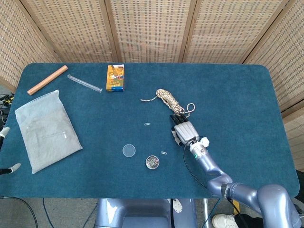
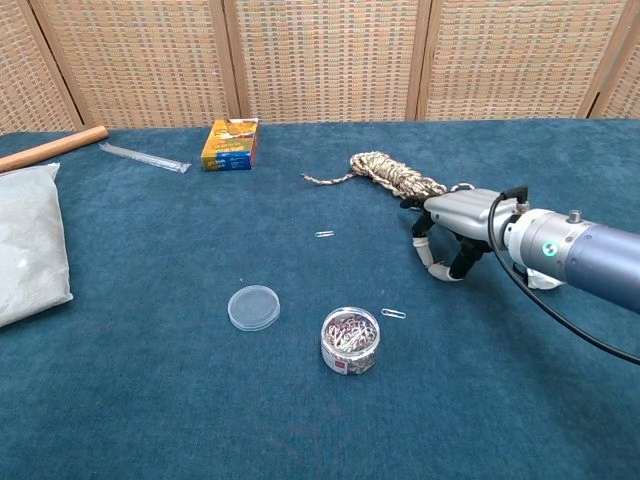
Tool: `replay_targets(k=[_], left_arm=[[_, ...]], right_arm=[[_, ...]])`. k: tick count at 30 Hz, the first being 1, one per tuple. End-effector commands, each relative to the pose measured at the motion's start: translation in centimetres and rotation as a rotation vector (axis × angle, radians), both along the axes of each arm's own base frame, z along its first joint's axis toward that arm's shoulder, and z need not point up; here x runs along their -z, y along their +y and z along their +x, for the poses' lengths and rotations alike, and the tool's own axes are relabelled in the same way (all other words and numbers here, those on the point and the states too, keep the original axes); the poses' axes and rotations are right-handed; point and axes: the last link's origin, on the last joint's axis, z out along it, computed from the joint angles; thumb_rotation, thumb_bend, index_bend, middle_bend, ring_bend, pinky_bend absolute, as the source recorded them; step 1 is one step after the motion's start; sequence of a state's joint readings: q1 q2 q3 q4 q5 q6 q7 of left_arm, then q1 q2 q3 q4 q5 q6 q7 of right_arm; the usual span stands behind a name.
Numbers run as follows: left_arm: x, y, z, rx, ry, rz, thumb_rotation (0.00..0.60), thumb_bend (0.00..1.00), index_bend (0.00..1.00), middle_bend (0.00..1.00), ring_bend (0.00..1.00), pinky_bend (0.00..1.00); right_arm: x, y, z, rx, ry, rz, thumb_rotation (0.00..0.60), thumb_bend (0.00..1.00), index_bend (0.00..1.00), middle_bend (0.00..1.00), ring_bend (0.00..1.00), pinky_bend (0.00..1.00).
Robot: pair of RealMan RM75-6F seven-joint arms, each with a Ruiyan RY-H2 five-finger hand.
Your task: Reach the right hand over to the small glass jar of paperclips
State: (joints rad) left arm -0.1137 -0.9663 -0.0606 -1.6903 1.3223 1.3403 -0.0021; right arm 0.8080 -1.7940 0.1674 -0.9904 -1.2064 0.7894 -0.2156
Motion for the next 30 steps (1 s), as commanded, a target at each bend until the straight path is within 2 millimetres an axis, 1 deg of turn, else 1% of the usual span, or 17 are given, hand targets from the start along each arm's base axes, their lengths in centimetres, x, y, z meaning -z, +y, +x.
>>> replay_targets(k=[1, 6, 12, 15, 16, 19, 20, 22, 24, 27, 30], left_arm=[[0.0, 0.0, 0.0, 0.000, 0.000, 0.000, 0.600, 0.00, 0.00, 0.00, 0.00, 0.00], [-0.1, 0.0, 0.0, 0.001, -0.002, 0.001, 0.600, 0.00, 0.00, 0.00, 0.00, 0.00], [-0.1, 0.0, 0.0, 0.004, -0.005, -0.002, 0.600, 0.00, 0.00, 0.00, 0.00, 0.00], [-0.1, -0.1, 0.0, 0.007, -0.006, -0.003, 0.600, 0.00, 0.00, 0.00, 0.00, 0.00], [-0.1, -0.1, 0.1, 0.008, -0.007, -0.004, 0.600, 0.00, 0.00, 0.00, 0.00, 0.00], [-0.1, -0.1, 0.1, 0.010, -0.008, -0.008, 0.600, 0.00, 0.00, 0.00, 0.00, 0.00], [0.0, -0.1, 0.1, 0.010, -0.009, -0.008, 0.600, 0.00, 0.00, 0.00, 0.00, 0.00], [-0.1, -0.2, 0.2, 0.013, -0.012, -0.004, 0.600, 0.00, 0.00, 0.00, 0.00, 0.00], [-0.1, -0.2, 0.3, 0.015, -0.011, -0.003, 0.600, 0.00, 0.00, 0.00, 0.00, 0.00], [-0.1, -0.3, 0.3, 0.015, -0.010, -0.007, 0.600, 0.00, 0.00, 0.00, 0.00, 0.00], [-0.2, -0.3, 0.2, 0.014, -0.012, -0.003, 0.600, 0.00, 0.00, 0.00, 0.00, 0.00]], right_arm=[[0.0, 0.0, 0.1, -0.004, -0.004, -0.002, 0.600, 0.43, 0.68, 0.00, 0.00, 0.00], [-0.6, 0.1, 0.6, -0.028, -0.027, -0.018, 0.600, 0.43, 0.69, 0.00, 0.00, 0.00], [-2.9, 0.9, 2.7, -0.097, -0.108, -0.029, 0.600, 0.43, 0.69, 0.00, 0.00, 0.00], [-3.9, 2.1, 4.3, -0.145, -0.155, 0.001, 0.600, 0.43, 0.69, 0.00, 0.00, 0.00], [-4.1, 2.7, 4.9, -0.167, -0.171, 0.021, 0.600, 0.43, 0.69, 0.00, 0.00, 0.00], [-4.3, 4.1, 6.2, -0.214, -0.181, 0.069, 0.600, 0.43, 0.70, 0.00, 0.00, 0.00], [-4.3, 4.6, 6.7, -0.233, -0.180, 0.084, 0.600, 0.43, 0.70, 0.00, 0.00, 0.00], [-3.8, 5.7, 8.3, -0.274, -0.195, 0.127, 0.600, 0.43, 0.70, 0.00, 0.00, 0.00], [-3.3, 6.4, 9.2, -0.289, -0.202, 0.154, 0.600, 0.43, 0.70, 0.00, 0.00, 0.00], [-2.2, 7.1, 10.0, -0.309, -0.189, 0.177, 0.600, 0.43, 0.70, 0.00, 0.00, 0.00], [-1.2, 7.5, 10.2, -0.309, -0.171, 0.191, 0.600, 0.43, 0.70, 0.00, 0.00, 0.00]])
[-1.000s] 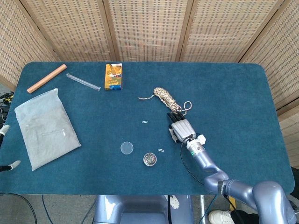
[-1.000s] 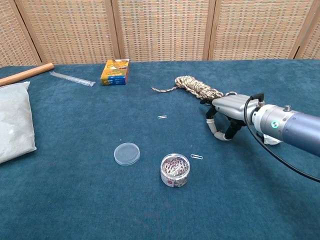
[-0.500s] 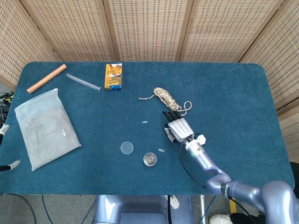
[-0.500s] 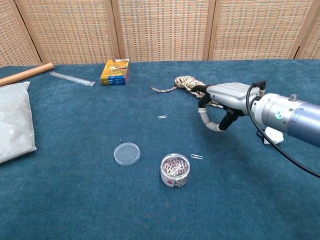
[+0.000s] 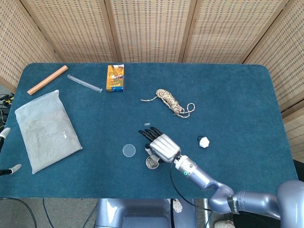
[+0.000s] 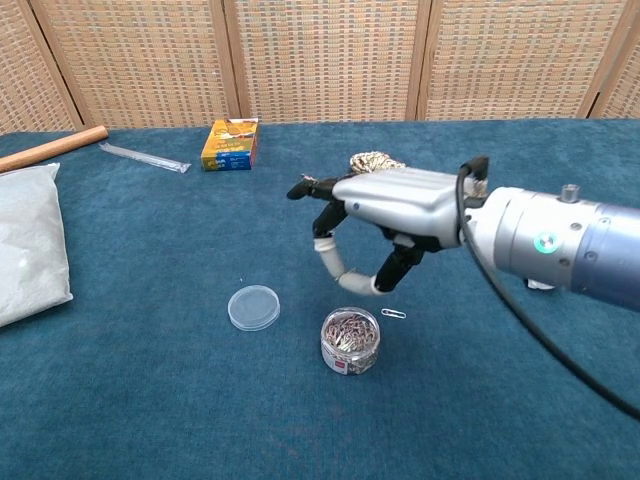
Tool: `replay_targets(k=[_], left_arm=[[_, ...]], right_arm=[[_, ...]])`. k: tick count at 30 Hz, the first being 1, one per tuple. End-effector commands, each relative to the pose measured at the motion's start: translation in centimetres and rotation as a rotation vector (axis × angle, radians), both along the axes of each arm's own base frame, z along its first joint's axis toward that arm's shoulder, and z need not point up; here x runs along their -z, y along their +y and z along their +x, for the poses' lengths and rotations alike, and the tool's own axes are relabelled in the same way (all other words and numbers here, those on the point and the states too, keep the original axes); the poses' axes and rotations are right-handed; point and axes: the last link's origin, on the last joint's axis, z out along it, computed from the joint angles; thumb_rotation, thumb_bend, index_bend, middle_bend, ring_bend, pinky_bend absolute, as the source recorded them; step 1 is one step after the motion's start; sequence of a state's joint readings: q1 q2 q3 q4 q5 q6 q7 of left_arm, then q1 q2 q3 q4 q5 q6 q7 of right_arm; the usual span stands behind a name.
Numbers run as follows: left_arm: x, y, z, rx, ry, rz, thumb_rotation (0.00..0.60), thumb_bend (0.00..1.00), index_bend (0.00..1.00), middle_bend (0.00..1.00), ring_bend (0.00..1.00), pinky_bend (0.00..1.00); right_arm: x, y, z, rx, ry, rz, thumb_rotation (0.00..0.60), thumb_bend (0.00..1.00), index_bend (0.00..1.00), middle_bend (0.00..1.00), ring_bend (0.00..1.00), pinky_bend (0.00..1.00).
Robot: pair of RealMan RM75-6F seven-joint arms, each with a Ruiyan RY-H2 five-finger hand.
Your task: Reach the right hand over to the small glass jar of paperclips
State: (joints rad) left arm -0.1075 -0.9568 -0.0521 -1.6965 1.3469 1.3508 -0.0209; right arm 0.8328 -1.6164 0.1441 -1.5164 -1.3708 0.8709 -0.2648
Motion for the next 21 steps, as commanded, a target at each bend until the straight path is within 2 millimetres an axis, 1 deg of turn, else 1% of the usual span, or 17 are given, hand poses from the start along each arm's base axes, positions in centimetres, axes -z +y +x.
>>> replay_targets(k=[1, 8, 17, 21], left_arm=[[-0.1, 0.0, -0.1, -0.003, -0.003, 0.004, 0.600, 0.00, 0.00, 0.00, 0.00, 0.00], [-0.2, 0.1, -0.3, -0.004, -0.007, 0.001, 0.600, 0.00, 0.00, 0.00, 0.00, 0.00], [-0.1, 0.1, -0.2, -0.001, -0.007, 0.000, 0.600, 0.00, 0.00, 0.00, 0.00, 0.00], [-0.2, 0.1, -0.1, -0.001, -0.008, 0.002, 0.600, 0.00, 0.00, 0.00, 0.00, 0.00]], right_arm=[[1.2, 0.6, 0.3, -0.008, 0.025, 0.019, 0.600, 0.43, 0.70, 0.00, 0.00, 0.00], [2.3, 1.1, 0.0, -0.007, 0.053, 0.026, 0.600, 0.43, 0.70, 0.00, 0.00, 0.00], [2.9, 0.9, -0.8, 0.010, 0.081, 0.019, 0.600, 0.43, 0.70, 0.00, 0.00, 0.00], [2.9, 0.9, -0.7, 0.012, 0.077, 0.019, 0.600, 0.43, 0.70, 0.00, 0.00, 0.00]])
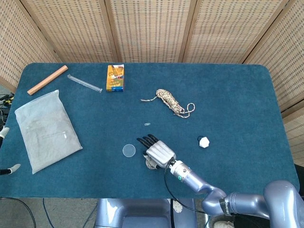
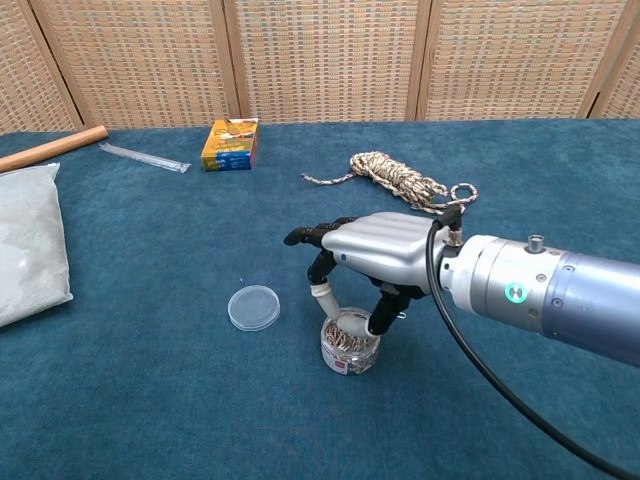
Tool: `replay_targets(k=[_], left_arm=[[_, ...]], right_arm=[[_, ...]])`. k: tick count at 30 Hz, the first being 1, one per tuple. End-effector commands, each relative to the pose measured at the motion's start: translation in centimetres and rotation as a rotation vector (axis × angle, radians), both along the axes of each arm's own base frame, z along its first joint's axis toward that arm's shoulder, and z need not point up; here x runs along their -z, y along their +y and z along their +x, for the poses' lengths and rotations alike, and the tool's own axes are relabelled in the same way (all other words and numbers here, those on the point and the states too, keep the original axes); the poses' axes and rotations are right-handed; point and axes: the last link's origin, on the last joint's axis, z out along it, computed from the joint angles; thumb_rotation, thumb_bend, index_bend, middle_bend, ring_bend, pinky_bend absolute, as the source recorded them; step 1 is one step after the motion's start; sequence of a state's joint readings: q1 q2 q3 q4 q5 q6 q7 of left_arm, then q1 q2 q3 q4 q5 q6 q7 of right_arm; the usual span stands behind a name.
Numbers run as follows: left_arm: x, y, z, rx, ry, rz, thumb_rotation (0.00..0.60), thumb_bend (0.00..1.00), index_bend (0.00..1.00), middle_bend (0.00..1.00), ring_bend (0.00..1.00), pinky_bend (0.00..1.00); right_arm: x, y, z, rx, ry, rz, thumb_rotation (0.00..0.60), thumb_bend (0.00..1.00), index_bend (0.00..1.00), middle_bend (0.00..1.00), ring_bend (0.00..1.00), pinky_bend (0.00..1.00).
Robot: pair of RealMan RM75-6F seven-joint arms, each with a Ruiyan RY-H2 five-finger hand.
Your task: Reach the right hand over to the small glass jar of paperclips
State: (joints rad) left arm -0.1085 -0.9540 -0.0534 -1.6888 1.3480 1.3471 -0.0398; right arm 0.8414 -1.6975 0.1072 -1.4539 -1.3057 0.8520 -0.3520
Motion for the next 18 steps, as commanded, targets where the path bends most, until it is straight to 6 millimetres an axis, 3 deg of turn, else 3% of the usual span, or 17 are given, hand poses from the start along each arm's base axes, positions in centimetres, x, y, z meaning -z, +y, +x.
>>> replay_targets(k=[1, 2, 7, 18], left_arm=[[0.0, 0.0, 0.0, -0.001, 0.001, 0.000, 0.600, 0.00, 0.00, 0.00, 0.00, 0.00], [0.0, 0.0, 0.0, -0.001, 0.000, -0.001, 0.600, 0.00, 0.00, 0.00, 0.00, 0.00], [0.0, 0.0, -0.1, -0.004, -0.004, -0.001, 0.600, 0.00, 0.00, 0.00, 0.00, 0.00], [-0.1, 0.0, 0.0, 0.000, -0.009, 0.003, 0.600, 0.00, 0.00, 0.00, 0.00, 0.00]], right_arm=[[0.0, 0.0, 0.1, 0.001, -0.005, -0.001, 0.600, 0.43, 0.69, 0.00, 0.00, 0.00], [0.0, 0.0, 0.1, 0.001, -0.007, -0.001, 0.600, 0.42, 0.67, 0.00, 0.00, 0.00], [-0.3, -0.1, 0.1, 0.008, -0.001, 0.000, 0.600, 0.18, 0.45, 0.00, 0.00, 0.00], [-2.0, -0.1, 0.4, 0.009, -0.025, -0.031, 0.600, 0.18, 0.44, 0.00, 0.00, 0.00]])
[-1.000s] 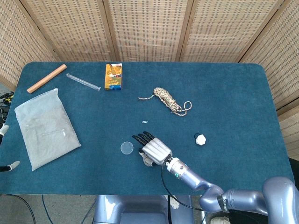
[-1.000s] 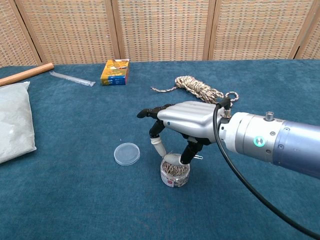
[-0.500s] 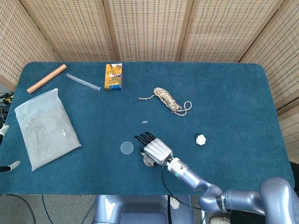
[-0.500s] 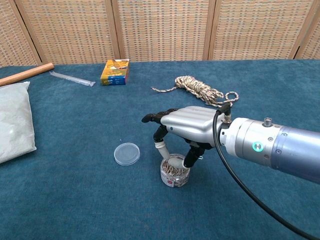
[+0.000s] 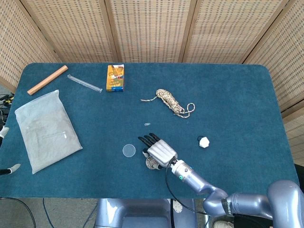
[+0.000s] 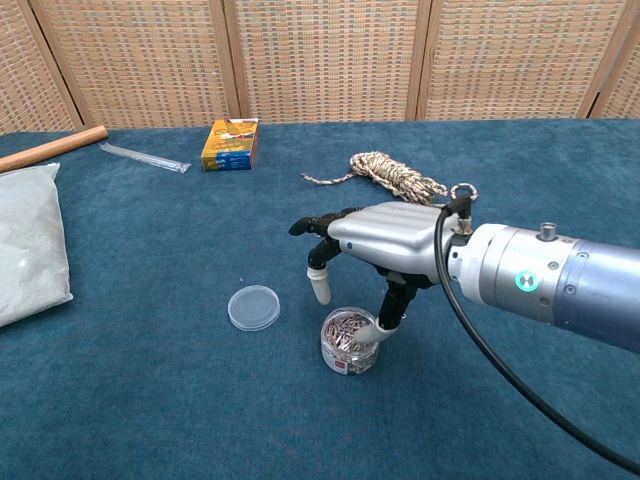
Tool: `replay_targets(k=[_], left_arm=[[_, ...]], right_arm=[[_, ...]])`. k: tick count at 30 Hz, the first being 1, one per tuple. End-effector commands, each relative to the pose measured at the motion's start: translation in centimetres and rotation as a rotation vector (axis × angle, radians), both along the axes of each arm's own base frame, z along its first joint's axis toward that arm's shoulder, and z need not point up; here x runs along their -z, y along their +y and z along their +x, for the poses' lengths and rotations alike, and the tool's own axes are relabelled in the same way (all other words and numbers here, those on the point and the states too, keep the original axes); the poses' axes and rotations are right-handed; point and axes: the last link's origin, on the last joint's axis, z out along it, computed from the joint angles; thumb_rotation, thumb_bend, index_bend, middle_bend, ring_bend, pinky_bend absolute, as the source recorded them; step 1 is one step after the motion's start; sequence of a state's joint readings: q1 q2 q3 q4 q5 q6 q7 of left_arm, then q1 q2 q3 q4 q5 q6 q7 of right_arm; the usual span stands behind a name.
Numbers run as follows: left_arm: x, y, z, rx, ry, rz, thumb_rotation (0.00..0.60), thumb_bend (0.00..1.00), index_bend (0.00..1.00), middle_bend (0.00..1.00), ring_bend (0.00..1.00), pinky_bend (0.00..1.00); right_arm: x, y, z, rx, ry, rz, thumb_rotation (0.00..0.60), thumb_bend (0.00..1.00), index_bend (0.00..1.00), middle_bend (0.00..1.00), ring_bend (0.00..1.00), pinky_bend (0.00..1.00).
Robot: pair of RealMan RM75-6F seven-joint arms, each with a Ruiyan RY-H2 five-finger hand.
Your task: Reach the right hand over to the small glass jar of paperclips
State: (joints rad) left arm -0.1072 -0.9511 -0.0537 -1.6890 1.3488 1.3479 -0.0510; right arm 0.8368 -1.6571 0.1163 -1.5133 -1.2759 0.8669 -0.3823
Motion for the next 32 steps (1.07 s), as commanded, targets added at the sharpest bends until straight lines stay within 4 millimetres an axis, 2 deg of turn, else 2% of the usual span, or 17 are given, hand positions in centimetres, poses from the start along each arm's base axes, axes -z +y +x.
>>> replay_targets(k=[1, 6, 8, 10, 12, 13, 14, 15, 16, 17, 21, 26, 32], left_arm=[[0.0, 0.0, 0.0, 0.001, -0.001, 0.001, 0.600, 0.00, 0.00, 0.00, 0.00, 0.00], [-0.1, -0.1, 0.1, 0.007, -0.004, 0.000, 0.600, 0.00, 0.00, 0.00, 0.00, 0.00], [-0.1, -0.2, 0.1, 0.011, -0.006, 0.000, 0.600, 0.00, 0.00, 0.00, 0.00, 0.00], [-0.2, -0.3, 0.1, 0.014, -0.007, 0.001, 0.600, 0.00, 0.00, 0.00, 0.00, 0.00], [-0.2, -0.4, 0.1, 0.017, -0.009, 0.002, 0.600, 0.00, 0.00, 0.00, 0.00, 0.00], [-0.2, -0.4, 0.1, 0.019, -0.012, 0.003, 0.600, 0.00, 0.00, 0.00, 0.00, 0.00], [-0.3, -0.5, 0.2, 0.021, -0.011, 0.003, 0.600, 0.00, 0.00, 0.00, 0.00, 0.00], [-0.3, -0.6, 0.2, 0.026, -0.010, 0.005, 0.600, 0.00, 0.00, 0.00, 0.00, 0.00], [-0.3, -0.8, 0.3, 0.032, -0.008, 0.005, 0.600, 0.00, 0.00, 0.00, 0.00, 0.00], [-0.3, -1.0, 0.6, 0.044, -0.006, 0.008, 0.600, 0.00, 0.00, 0.00, 0.00, 0.00], [-0.2, -1.7, 1.0, 0.060, -0.003, 0.010, 0.600, 0.00, 0.00, 0.00, 0.00, 0.00], [0.0, -2.0, 1.2, 0.072, 0.006, 0.006, 0.600, 0.00, 0.00, 0.00, 0.00, 0.00], [0.2, -2.0, 1.2, 0.080, 0.015, -0.004, 0.600, 0.00, 0.00, 0.00, 0.00, 0.00]], right_arm=[[-1.3, -0.1, 0.3, -0.006, -0.027, -0.024, 0.600, 0.18, 0.44, 0.00, 0.00, 0.00], [-4.5, -0.1, 0.3, -0.015, -0.077, -0.096, 0.600, 0.18, 0.44, 0.00, 0.00, 0.00], [-6.0, -0.1, -0.3, -0.015, -0.086, -0.132, 0.600, 0.17, 0.40, 0.00, 0.00, 0.00], [-7.8, 0.0, -1.6, -0.013, -0.083, -0.188, 0.600, 0.14, 0.33, 0.00, 0.00, 0.00], [-9.8, 0.4, -3.9, 0.002, -0.069, -0.259, 0.600, 0.06, 0.19, 0.00, 0.00, 0.00], [-11.2, 0.8, -5.8, 0.003, -0.042, -0.316, 0.600, 0.02, 0.10, 0.00, 0.00, 0.00], [-11.9, 1.0, -7.0, -0.002, -0.025, -0.349, 0.600, 0.00, 0.05, 0.00, 0.00, 0.00], [-13.2, 1.5, -9.4, 0.005, 0.014, -0.413, 0.600, 0.00, 0.01, 0.00, 0.00, 0.00], [-14.3, 2.3, -11.6, 0.025, 0.036, -0.452, 0.600, 0.00, 0.00, 0.00, 0.00, 0.00], [-15.9, 3.6, -15.0, 0.125, 0.068, -0.497, 0.600, 0.00, 0.00, 0.00, 0.00, 0.00], [-17.9, 6.8, -19.2, 0.255, 0.047, -0.555, 0.600, 0.00, 0.00, 0.00, 0.00, 0.00], [-19.0, 8.9, -20.6, 0.311, 0.031, -0.609, 0.600, 0.00, 0.00, 0.00, 0.00, 0.00], [-19.6, 9.9, -20.1, 0.340, 0.021, -0.614, 0.600, 0.00, 0.00, 0.00, 0.00, 0.00]])
